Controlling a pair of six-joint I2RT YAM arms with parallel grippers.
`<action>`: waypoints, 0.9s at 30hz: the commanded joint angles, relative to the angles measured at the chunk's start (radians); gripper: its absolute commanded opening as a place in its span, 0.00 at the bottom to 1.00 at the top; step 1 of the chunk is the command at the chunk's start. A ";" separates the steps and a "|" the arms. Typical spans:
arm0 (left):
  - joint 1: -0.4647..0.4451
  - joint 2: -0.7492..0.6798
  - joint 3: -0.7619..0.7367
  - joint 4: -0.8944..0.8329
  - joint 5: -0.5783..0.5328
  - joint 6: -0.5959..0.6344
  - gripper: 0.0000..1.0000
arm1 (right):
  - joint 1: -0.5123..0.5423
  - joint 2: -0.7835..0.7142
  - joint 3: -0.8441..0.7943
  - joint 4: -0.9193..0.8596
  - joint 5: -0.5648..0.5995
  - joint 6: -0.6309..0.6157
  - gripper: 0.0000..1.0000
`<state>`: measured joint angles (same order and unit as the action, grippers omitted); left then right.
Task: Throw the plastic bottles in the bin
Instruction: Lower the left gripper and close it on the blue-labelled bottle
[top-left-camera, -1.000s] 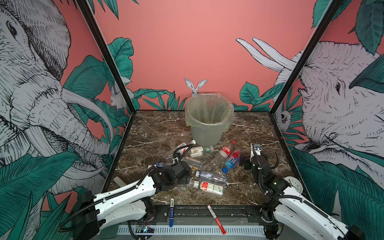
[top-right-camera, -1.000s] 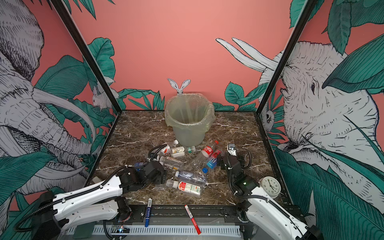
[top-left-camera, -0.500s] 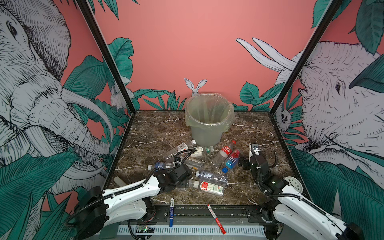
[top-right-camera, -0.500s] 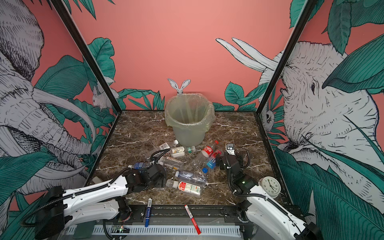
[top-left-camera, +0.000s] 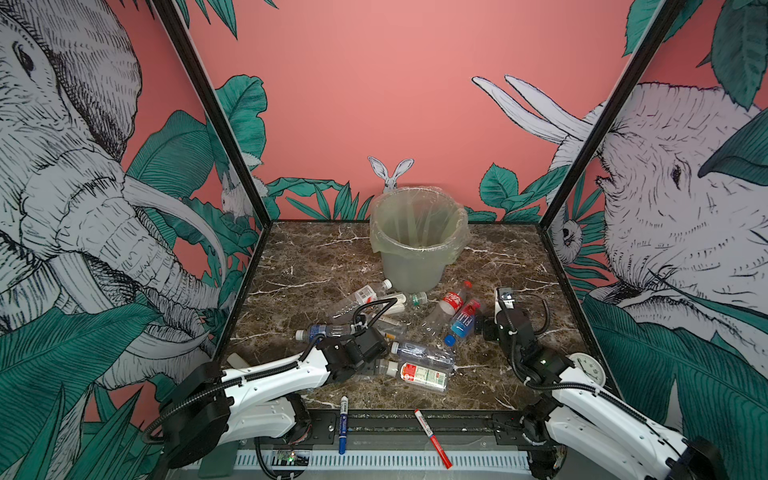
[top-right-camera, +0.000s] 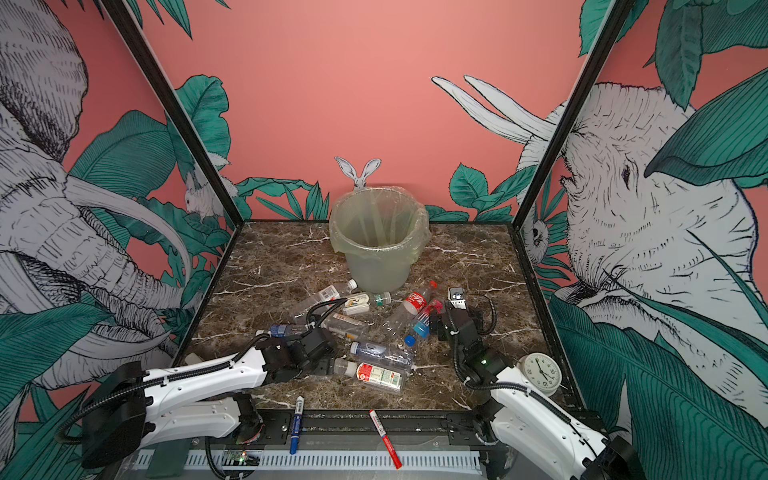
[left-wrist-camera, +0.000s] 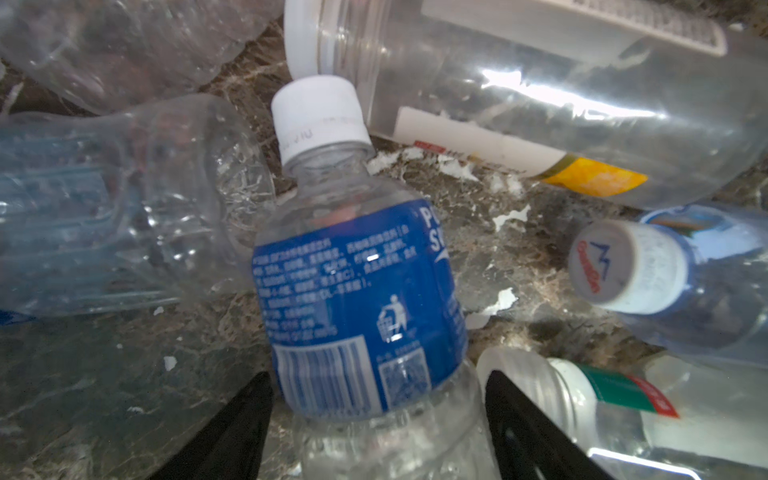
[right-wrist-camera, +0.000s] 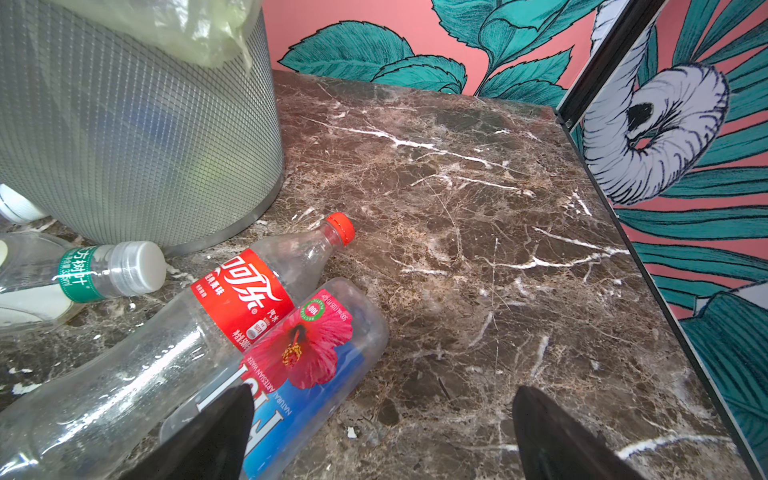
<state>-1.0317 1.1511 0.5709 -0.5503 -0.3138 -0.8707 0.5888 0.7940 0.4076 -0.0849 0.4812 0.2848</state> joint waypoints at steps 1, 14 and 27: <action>0.002 0.001 -0.014 0.015 -0.024 0.003 0.80 | -0.002 0.004 0.020 0.042 -0.004 0.012 0.99; 0.029 -0.029 -0.036 0.034 0.015 0.047 0.58 | -0.002 0.028 0.023 0.048 -0.013 0.013 0.99; -0.002 -0.359 -0.098 -0.028 -0.018 0.149 0.51 | -0.002 0.044 0.028 0.050 -0.018 0.013 0.99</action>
<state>-1.0271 0.8249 0.4938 -0.5392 -0.3218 -0.7582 0.5888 0.8371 0.4076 -0.0643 0.4561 0.2852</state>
